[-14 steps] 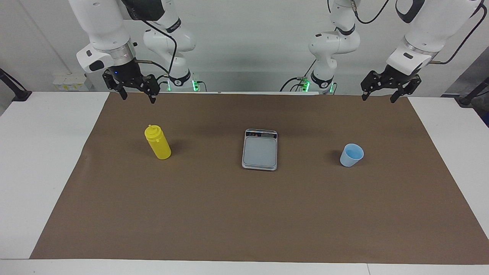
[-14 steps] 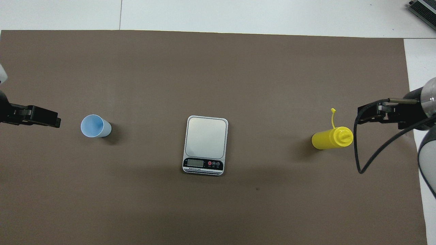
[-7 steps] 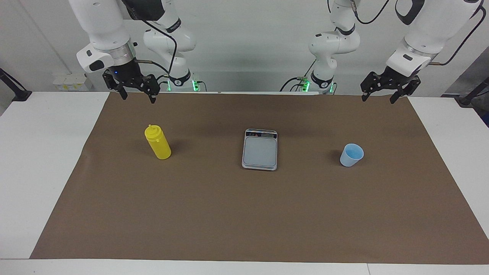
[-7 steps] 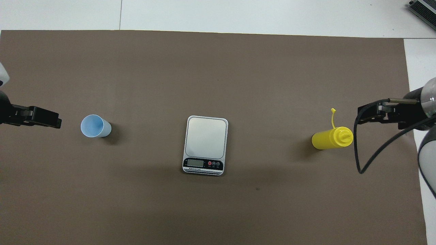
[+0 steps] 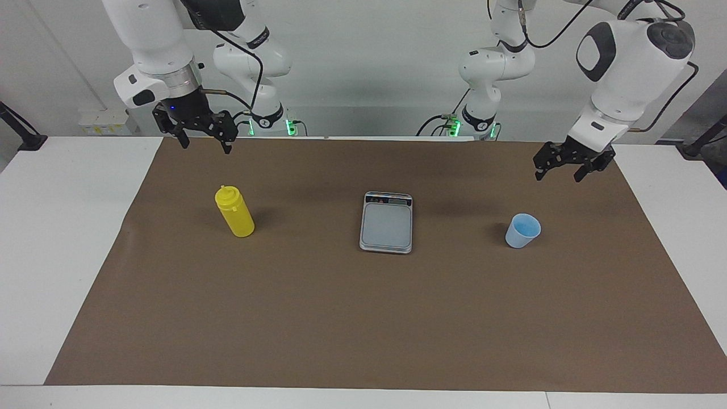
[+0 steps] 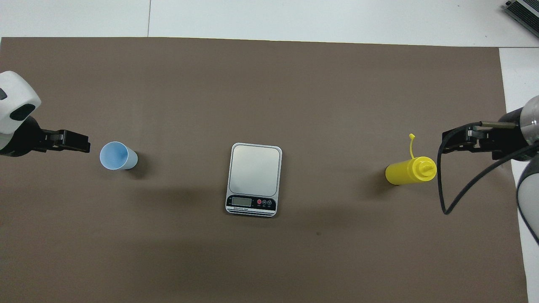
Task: Pour seasoning into cup on scale with both arms
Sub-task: 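Reach the left gripper to the blue cup and grasp it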
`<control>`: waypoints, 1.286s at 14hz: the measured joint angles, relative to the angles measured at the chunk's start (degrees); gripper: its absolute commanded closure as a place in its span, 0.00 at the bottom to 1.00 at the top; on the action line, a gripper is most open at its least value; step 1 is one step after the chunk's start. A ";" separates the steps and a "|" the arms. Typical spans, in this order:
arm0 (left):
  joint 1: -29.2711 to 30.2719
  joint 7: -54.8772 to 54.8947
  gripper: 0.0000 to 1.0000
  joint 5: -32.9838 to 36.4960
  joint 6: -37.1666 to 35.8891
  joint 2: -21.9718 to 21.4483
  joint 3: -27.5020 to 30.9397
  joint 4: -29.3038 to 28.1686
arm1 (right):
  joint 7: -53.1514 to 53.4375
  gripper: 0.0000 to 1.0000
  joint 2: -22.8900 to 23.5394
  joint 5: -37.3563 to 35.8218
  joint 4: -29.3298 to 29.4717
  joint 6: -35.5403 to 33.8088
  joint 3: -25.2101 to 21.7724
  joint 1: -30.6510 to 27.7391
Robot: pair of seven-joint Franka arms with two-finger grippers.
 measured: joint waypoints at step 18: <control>1.92 -12.45 0.81 -0.05 28.57 6.71 -0.53 -20.90 | 0.00 0.00 0.00 0.00 0.00 0.00 0.00 0.00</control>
